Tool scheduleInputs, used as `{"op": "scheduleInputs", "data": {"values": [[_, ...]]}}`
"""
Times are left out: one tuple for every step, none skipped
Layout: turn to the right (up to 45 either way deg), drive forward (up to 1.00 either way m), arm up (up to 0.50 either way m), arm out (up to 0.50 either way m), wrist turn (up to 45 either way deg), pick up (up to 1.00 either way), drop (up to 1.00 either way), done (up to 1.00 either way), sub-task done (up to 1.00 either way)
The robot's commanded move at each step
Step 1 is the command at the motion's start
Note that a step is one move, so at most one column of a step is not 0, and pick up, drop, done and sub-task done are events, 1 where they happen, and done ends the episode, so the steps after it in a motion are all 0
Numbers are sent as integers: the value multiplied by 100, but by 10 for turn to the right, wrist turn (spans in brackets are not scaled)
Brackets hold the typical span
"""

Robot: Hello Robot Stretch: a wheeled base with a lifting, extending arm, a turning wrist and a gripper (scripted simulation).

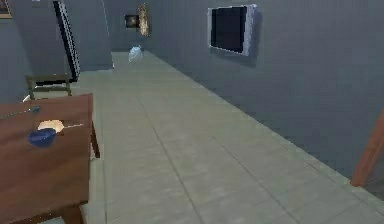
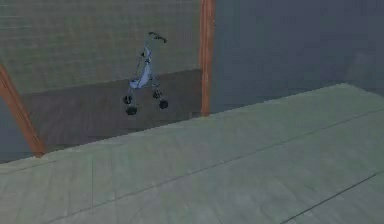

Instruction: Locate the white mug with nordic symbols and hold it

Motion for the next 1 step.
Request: {"op": "scheduleInputs", "data": {"values": [[-450,0,0,0,0,0,0,0,0]]}}
